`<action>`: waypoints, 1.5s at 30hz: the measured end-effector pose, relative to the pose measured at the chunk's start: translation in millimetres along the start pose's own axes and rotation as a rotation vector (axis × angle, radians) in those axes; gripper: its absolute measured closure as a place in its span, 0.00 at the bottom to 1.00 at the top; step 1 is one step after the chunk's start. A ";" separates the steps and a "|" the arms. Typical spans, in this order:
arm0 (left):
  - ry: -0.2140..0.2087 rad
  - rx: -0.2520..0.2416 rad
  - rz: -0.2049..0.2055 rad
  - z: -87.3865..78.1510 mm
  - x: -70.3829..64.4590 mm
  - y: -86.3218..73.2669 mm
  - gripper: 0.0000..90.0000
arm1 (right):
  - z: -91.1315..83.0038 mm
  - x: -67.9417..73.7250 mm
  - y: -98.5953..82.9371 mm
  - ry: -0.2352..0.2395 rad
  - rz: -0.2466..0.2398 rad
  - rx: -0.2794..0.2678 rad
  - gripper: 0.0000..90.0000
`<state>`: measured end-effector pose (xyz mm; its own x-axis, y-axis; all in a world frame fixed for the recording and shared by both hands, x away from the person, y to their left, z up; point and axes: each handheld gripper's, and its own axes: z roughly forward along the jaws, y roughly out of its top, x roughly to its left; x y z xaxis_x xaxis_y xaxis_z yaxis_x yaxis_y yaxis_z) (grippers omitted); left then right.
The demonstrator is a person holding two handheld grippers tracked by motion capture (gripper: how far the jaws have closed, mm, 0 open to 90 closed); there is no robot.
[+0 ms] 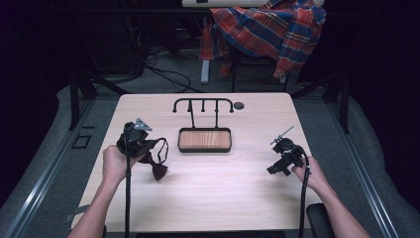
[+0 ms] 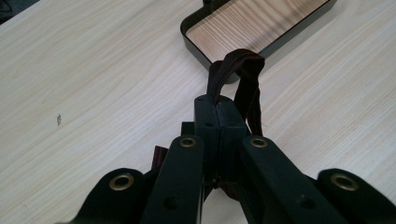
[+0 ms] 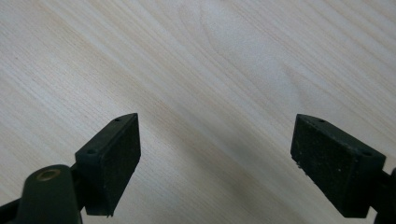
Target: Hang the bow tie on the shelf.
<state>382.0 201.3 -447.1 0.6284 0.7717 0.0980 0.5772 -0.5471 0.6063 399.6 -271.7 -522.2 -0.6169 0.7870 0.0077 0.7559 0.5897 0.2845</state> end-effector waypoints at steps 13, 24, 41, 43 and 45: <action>0.010 -0.019 0.001 -5.3 4.3 7.0 1.00 | 0.9 1.3 0.2 -0.010 0.001 0.009 0.18; 0.015 -0.032 0.004 -8.0 3.2 9.1 1.00 | 2.2 2.2 -1.1 -0.015 0.021 -0.014 0.18; 0.036 -0.060 0.018 -16.3 6.0 21.7 1.00 | 1.6 2.0 -1.6 -0.017 0.021 -0.012 0.18; 0.035 -0.062 0.020 -16.7 6.3 24.3 1.00 | 1.5 1.8 -1.6 -0.018 0.020 -0.011 0.18; 0.035 -0.066 0.022 -16.7 6.5 26.7 1.00 | 1.8 1.5 -1.5 -0.010 0.022 -0.011 0.18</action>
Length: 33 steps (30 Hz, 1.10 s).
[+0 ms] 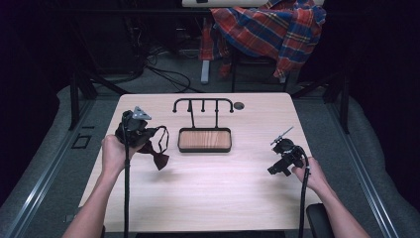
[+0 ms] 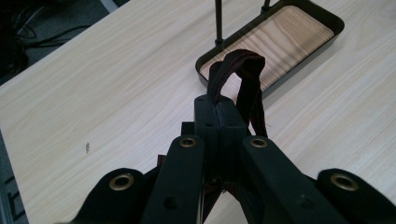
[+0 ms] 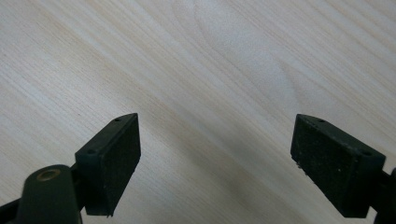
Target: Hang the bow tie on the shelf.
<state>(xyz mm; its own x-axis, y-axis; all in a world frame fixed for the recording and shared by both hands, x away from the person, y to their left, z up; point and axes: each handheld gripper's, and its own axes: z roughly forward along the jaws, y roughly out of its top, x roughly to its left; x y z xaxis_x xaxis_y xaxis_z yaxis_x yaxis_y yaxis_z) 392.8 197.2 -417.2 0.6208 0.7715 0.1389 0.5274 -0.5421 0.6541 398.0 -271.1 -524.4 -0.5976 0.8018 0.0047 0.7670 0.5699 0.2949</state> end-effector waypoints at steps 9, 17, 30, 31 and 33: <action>0.007 -0.015 0.010 1.5 0.0 12.0 1.00 | -0.6 -0.7 0.5 0.001 -0.007 0.012 0.18; 0.011 -0.027 0.011 3.4 3.7 25.4 1.00 | 1.6 1.0 -0.9 0.004 0.018 -0.018 0.18; 0.004 -0.036 0.026 5.6 5.2 42.5 1.00 | 1.1 -0.4 -0.1 -0.001 -0.006 0.009 0.18; 0.004 -0.039 0.026 5.8 5.4 44.0 1.00 | 1.1 -0.4 0.0 -0.001 -0.007 0.009 0.18; 0.004 -0.039 0.031 6.7 5.7 48.6 1.00 | 0.6 -0.9 0.2 -0.002 -0.012 0.016 0.18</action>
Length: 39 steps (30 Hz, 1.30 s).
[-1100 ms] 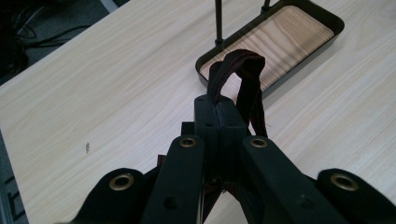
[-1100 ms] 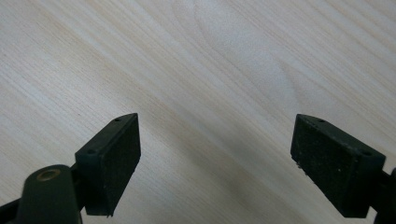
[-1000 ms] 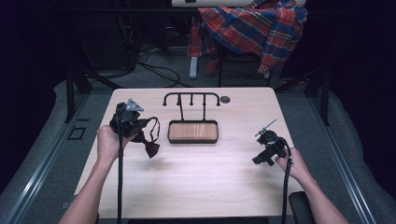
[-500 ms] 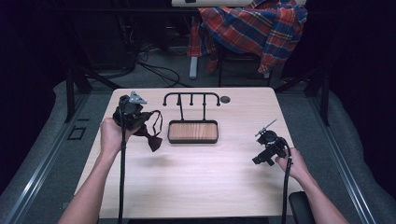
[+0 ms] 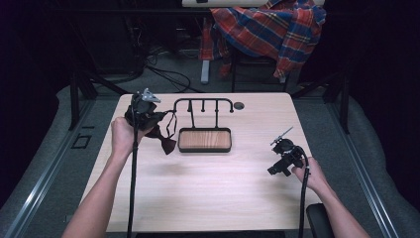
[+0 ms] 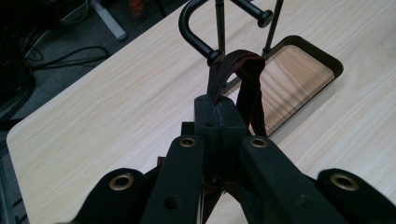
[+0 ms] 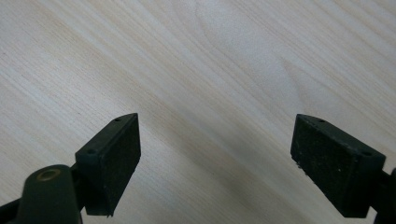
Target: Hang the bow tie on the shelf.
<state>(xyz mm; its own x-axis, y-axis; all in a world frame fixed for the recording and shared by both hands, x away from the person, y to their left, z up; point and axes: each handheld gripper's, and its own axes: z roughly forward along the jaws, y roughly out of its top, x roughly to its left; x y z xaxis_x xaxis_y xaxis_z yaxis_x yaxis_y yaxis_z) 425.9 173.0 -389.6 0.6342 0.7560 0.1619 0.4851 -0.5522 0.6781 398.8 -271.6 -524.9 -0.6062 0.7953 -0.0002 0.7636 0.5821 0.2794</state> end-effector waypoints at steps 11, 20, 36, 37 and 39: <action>0.000 0.001 0.011 6.2 0.2 12.4 1.00 | 0.7 0.4 -0.3 0.003 0.005 -0.008 0.18; 0.011 0.009 0.001 16.0 5.2 19.5 1.00 | 0.6 0.3 -0.4 0.004 0.004 -0.009 0.18; 0.029 0.053 -0.021 39.5 13.0 18.1 1.00 | 0.9 0.9 -0.4 0.002 0.005 -0.010 0.18; 0.029 0.053 -0.021 39.5 13.0 18.1 1.00 | 0.8 0.6 -0.3 0.005 0.004 -0.008 0.18; 0.033 0.054 -0.023 41.4 13.4 17.9 1.00 | 0.8 0.7 -0.3 0.006 0.004 -0.007 0.18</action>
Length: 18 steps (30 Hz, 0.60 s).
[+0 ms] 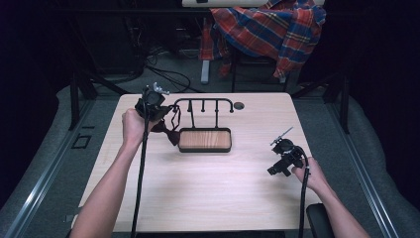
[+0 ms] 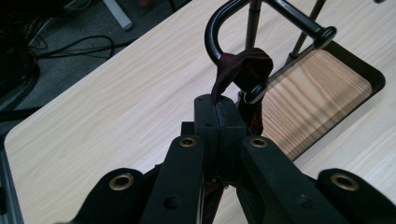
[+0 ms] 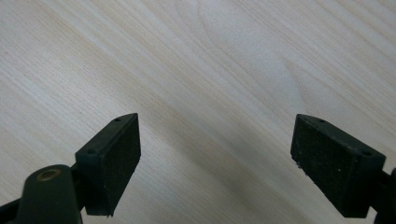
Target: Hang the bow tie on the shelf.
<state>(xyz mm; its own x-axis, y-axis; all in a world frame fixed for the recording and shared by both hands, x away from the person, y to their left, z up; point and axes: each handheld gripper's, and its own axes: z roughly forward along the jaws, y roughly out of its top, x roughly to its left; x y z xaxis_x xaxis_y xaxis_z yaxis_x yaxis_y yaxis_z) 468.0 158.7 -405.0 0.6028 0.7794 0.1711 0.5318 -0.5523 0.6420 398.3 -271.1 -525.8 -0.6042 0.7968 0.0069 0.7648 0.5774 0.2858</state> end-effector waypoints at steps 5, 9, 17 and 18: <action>0.006 0.002 -0.002 3.9 -0.3 0.0 1.00 | 0.3 0.0 -0.1 0.002 0.001 0.000 0.18; 0.014 0.014 0.011 7.3 -2.0 0.0 1.00 | 0.2 0.2 0.0 0.002 0.001 0.001 0.18; 0.025 0.027 0.008 14.0 -2.1 -3.1 0.99 | 0.4 0.3 0.1 0.002 0.000 0.003 0.18; 0.025 0.027 0.008 14.0 -2.1 -3.1 0.99 | 0.4 0.4 0.1 0.001 0.000 0.004 0.18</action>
<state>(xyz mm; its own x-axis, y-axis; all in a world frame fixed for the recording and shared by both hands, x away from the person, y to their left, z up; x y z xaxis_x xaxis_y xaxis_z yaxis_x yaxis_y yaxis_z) 473.4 154.6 -417.9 0.5924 0.7816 0.1953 0.5432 -0.5665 0.6197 398.2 -270.7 -526.1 -0.6043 0.7967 0.0080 0.7659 0.5781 0.2815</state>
